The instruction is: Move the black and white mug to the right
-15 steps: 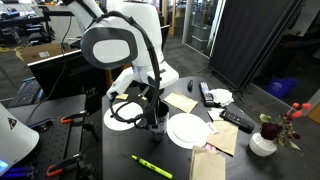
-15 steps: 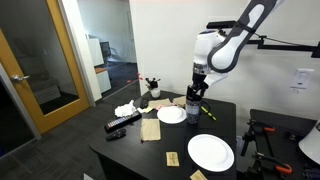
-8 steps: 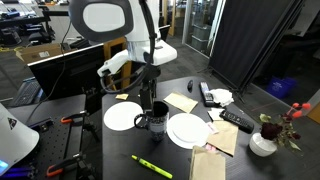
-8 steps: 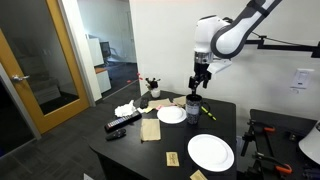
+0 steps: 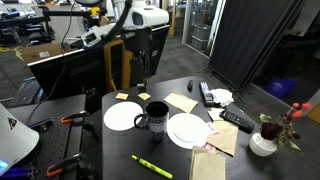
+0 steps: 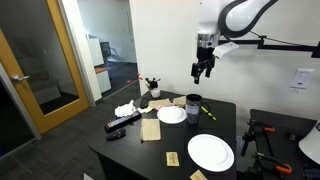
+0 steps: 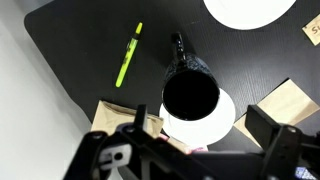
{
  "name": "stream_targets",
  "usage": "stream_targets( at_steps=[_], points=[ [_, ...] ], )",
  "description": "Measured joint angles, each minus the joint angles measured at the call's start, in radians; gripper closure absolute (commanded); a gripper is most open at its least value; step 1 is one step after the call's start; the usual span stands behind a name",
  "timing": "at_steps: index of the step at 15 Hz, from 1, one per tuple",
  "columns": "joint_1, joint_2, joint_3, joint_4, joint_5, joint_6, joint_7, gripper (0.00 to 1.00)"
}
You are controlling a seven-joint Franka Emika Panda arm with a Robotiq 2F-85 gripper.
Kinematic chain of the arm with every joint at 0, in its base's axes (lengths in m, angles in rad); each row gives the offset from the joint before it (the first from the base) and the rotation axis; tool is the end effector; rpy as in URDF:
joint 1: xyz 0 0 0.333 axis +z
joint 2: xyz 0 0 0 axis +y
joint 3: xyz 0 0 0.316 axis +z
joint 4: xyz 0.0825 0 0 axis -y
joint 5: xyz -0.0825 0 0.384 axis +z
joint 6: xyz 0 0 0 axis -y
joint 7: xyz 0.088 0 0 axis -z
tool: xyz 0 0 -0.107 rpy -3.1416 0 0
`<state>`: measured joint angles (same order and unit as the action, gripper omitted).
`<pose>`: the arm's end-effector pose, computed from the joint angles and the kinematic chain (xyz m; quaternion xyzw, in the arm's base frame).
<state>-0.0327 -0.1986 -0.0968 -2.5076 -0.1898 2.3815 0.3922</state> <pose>0.4498 -0.0601 0.3610 0.9790 -0.1921 0.0436 0.0529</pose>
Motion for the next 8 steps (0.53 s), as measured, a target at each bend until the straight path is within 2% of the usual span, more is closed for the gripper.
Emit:
stream_targets(
  at_steps=[8],
  points=[
    [-0.024,-0.126,0.040,0.003,0.000,-0.111,-0.018,0.00]
  ],
)
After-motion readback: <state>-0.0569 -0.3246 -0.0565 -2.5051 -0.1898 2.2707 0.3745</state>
